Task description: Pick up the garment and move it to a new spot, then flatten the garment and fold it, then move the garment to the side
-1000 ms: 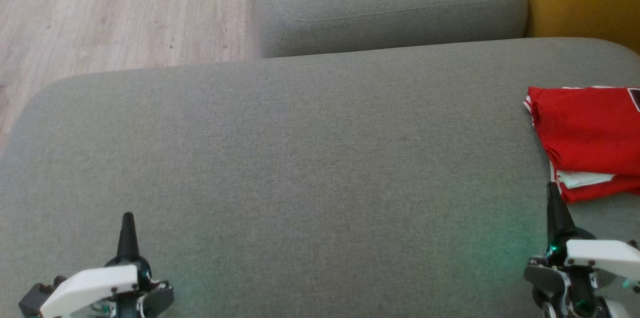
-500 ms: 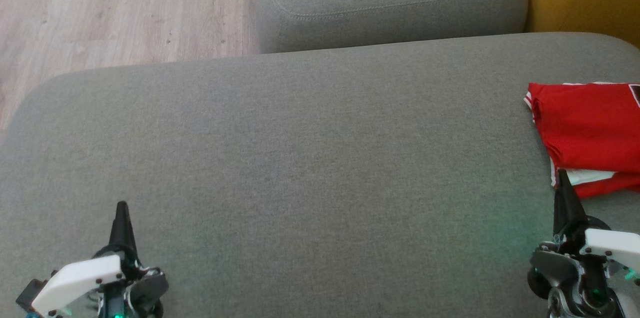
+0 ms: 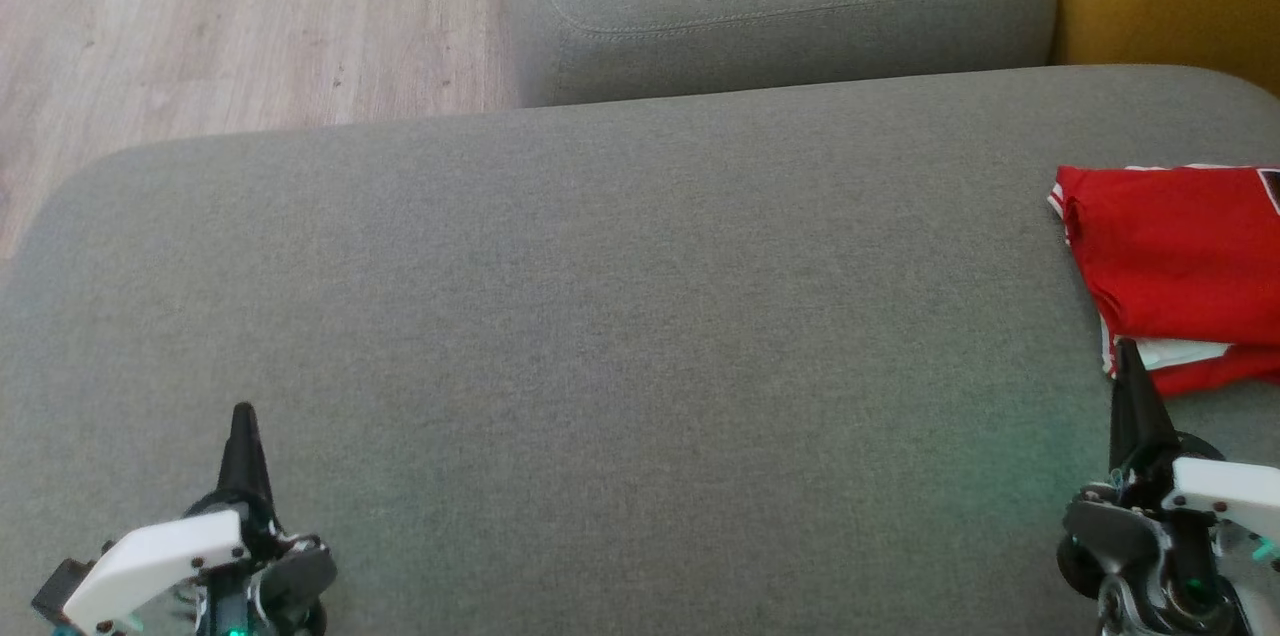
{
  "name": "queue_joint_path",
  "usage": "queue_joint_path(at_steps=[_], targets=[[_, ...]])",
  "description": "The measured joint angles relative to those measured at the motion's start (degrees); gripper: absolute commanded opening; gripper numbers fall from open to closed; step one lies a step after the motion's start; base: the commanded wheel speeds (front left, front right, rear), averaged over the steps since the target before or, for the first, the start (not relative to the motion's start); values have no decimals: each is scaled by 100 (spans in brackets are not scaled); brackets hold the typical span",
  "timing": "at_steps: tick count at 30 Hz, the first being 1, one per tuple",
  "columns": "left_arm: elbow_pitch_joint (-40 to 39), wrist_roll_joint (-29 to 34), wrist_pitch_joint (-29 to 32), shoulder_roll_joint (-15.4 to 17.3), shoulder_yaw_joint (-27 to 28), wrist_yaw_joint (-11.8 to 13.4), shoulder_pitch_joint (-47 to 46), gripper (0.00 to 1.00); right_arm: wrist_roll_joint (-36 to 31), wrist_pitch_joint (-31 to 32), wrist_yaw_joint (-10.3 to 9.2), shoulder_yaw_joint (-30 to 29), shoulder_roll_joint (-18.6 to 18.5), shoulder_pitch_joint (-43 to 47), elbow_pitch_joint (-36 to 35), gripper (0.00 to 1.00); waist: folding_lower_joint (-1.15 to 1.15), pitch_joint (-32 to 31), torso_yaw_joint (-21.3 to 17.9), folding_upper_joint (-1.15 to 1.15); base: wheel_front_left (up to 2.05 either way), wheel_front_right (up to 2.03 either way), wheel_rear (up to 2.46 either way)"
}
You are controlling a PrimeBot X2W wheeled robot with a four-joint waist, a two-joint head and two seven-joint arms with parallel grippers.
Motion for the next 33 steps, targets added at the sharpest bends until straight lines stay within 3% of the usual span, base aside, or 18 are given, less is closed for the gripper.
queue_joint_path(at_steps=[33], targets=[[1,1,9,-19,21,-1,0,0,0,51,0,-46,4,0,0,0,0,-1,0,0,0,0,0]])
